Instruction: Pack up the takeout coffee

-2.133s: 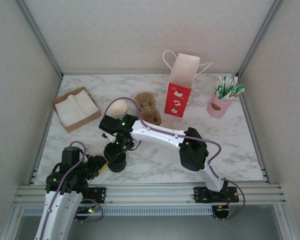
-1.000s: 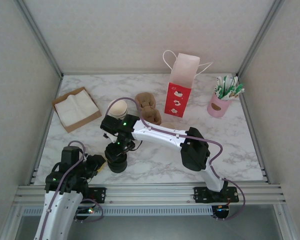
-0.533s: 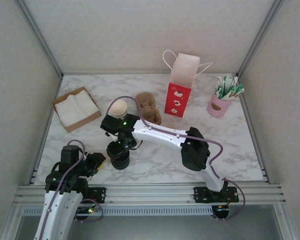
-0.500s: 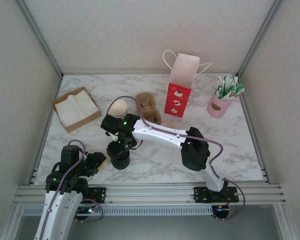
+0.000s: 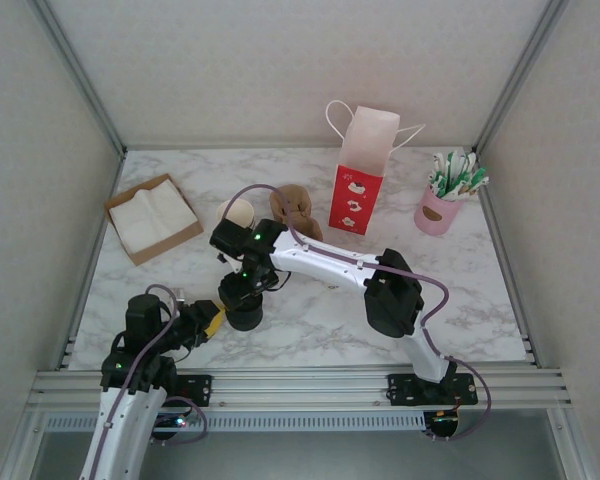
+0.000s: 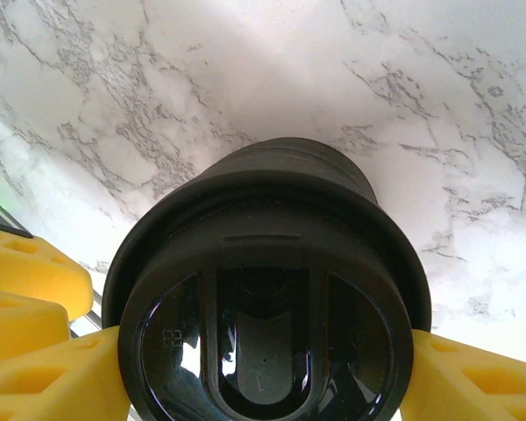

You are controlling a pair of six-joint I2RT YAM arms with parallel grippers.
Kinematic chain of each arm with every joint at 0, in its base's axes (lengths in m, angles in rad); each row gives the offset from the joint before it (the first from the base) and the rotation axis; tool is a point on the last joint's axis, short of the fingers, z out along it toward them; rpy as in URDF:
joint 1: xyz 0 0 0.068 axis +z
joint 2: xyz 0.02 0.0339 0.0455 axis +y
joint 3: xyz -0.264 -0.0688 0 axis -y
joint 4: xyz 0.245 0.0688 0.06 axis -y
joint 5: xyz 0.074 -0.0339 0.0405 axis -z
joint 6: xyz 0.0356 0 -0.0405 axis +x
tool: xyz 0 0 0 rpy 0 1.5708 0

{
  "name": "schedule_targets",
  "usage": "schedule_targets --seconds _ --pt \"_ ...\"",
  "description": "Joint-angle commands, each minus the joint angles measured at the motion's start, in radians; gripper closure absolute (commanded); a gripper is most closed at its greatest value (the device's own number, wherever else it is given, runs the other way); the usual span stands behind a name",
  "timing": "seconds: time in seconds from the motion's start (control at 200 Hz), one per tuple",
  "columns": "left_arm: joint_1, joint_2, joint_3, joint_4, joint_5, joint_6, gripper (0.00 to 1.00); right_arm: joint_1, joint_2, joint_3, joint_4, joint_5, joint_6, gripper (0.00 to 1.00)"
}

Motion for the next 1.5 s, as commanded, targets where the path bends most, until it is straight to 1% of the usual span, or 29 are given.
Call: schedule_targets --seconds 0.0,0.616,1.021,1.232,1.497 --pt "0.006 -0.005 -0.02 0.037 0.027 -0.015 0.67 -0.01 -0.006 -0.021 -0.011 -0.007 0.01 0.27" --pt "0.028 0.09 -0.044 0.101 0.046 0.047 0.65 -0.012 0.001 -0.009 -0.011 -0.048 0.007 0.27" --pt "0.033 0.089 -0.073 0.131 0.057 0.037 0.64 -0.011 0.005 0.002 -0.014 -0.068 0.005 0.27" --pt "0.033 0.085 -0.087 0.135 0.056 0.035 0.62 -0.008 0.006 0.009 -0.018 -0.072 0.004 0.27" --pt "0.033 0.089 -0.095 0.105 0.048 0.054 0.62 -0.004 0.003 0.019 -0.026 -0.069 0.005 0.28"
